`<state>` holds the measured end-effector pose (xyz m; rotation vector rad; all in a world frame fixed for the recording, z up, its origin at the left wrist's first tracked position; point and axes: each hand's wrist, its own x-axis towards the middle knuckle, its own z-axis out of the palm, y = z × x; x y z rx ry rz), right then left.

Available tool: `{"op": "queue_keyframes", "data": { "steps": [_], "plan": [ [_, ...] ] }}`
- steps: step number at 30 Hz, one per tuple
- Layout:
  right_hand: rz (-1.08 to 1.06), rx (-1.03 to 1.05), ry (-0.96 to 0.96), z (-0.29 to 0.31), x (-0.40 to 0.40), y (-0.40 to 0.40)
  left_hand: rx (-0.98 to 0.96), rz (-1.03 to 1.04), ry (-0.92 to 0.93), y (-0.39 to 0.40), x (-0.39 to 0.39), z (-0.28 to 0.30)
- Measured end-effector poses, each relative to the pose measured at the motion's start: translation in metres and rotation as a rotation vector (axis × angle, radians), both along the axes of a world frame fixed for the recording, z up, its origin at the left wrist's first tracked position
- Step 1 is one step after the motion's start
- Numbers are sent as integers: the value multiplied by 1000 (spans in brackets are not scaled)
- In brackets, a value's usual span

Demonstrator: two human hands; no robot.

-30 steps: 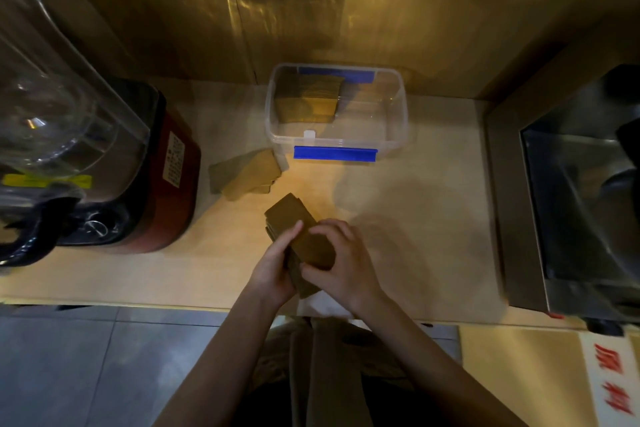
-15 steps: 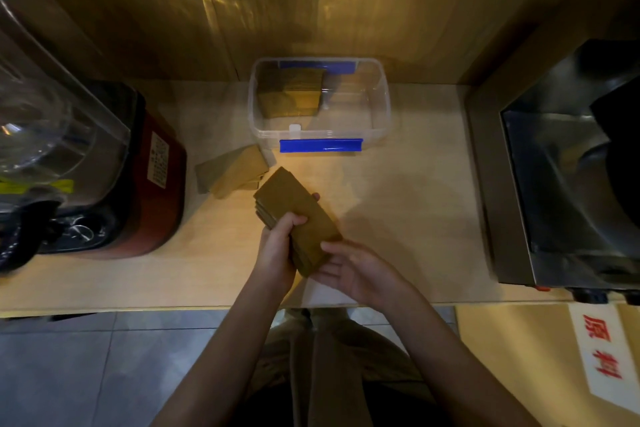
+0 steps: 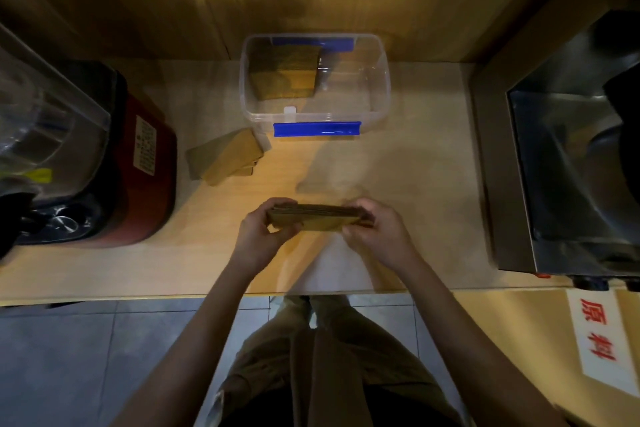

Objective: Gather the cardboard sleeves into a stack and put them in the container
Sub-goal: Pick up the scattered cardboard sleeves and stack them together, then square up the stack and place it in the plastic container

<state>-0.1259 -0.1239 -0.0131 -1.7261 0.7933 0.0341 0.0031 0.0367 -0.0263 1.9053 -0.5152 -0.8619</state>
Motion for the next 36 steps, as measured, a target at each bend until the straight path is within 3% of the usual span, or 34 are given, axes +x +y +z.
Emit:
{"op": "queue_keyframes", "data": {
  "steps": [2, 6, 13, 17, 28, 36],
  "plan": [
    [-85, -69, -42, -5, 2, 8, -33, 55, -70, -2, -6, -9],
    [-208, 37, -59, -24, 1, 13, -58, 127, -10, -6, -9, -23],
    [-320, 119, -25, -49, 3, 25, 52, 181, -3, -16, -23, -38],
    [-262, 49, -15, -46, 3, 27, 52, 270, -33, -19, -29, -34],
    [-139, -79, 49, -45, -3, 32, 122, 216, -67, -15, -32, -35],
    [-15, -162, 112, -43, -2, 26, 233, 179, -231, -9, -25, -39]
  ]
}}
